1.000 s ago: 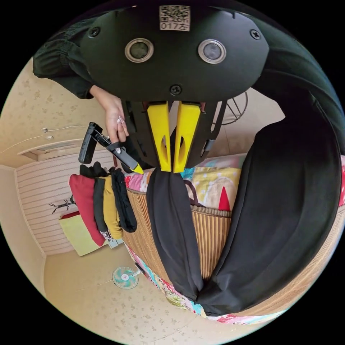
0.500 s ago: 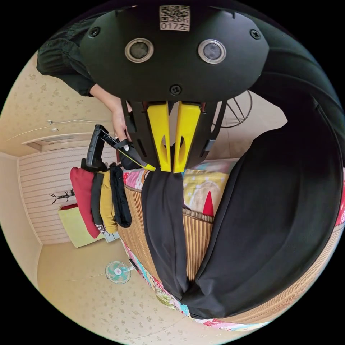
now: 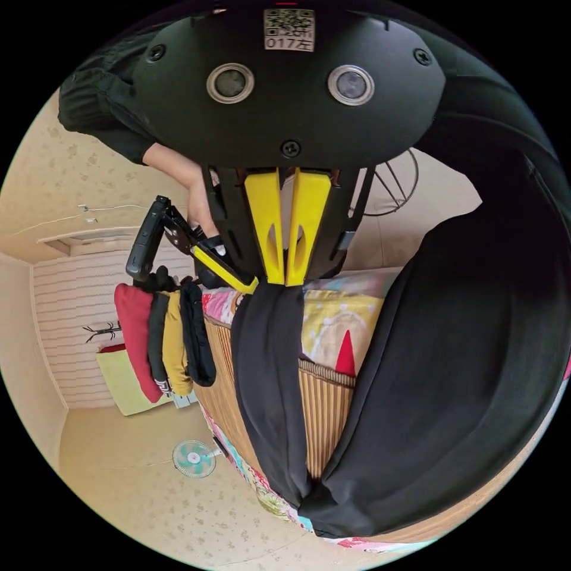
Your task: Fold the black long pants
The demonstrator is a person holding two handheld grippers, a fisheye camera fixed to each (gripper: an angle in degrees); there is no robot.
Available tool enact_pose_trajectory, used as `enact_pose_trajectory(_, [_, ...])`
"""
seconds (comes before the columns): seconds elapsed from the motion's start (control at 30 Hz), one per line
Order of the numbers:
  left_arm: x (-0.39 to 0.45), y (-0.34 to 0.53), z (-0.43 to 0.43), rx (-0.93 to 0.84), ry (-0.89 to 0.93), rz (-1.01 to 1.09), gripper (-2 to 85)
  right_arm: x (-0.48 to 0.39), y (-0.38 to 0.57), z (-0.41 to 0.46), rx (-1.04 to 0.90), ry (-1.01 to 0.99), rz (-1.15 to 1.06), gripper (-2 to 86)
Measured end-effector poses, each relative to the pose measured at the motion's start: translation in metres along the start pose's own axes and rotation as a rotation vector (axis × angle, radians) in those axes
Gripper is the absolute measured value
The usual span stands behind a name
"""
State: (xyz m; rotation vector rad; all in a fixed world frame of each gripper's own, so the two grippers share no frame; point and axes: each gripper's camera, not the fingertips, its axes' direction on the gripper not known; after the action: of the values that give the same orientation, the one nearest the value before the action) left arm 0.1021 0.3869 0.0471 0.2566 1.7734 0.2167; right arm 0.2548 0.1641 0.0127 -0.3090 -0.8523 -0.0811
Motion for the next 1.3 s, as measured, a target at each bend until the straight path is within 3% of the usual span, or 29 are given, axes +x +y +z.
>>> enact_pose_trajectory(0.13, [0.017, -0.003, 0.005, 0.004, 0.035, 0.103, 4.2, 0.003, 0.007, 0.0, -0.003, -0.01, 0.005, 5.4])
enact_pose_trajectory(0.3, [0.036, -0.008, 0.057, -0.195, -0.245, 0.133, 10.1, -0.005, 0.012, 0.003, 0.009, -0.018, -0.031, 6.8])
enact_pose_trajectory(0.43, [0.037, -0.005, 0.089, -0.323, -0.332, 0.177, 6.1, -0.016, 0.015, 0.002, 0.013, 0.021, -0.07, 7.0])
enact_pose_trajectory(0.5, [0.034, -0.002, 0.077, -0.28, -0.332, 0.159, 0.8, -0.02, 0.017, 0.001, 0.013, 0.035, -0.089, 7.0])
enact_pose_trajectory(0.7, [0.032, 0.005, 0.008, 0.052, -0.15, 0.134, 3.3, -0.012, 0.017, -0.003, 0.014, -0.003, -0.054, 7.0])
enact_pose_trajectory(0.9, [0.053, -0.014, 0.027, 0.002, -0.282, 0.175, 9.1, -0.014, 0.019, -0.006, 0.015, 0.006, -0.06, 6.9])
enact_pose_trajectory(1.1, [0.071, -0.008, 0.03, -0.013, -0.445, 0.231, 4.2, -0.007, 0.02, -0.009, 0.02, -0.019, -0.049, 6.9])
enact_pose_trajectory(1.3, [0.023, 0.005, -0.034, 0.105, -0.12, 0.132, 0.7, -0.011, 0.017, -0.014, 0.009, 0.014, -0.072, 7.0])
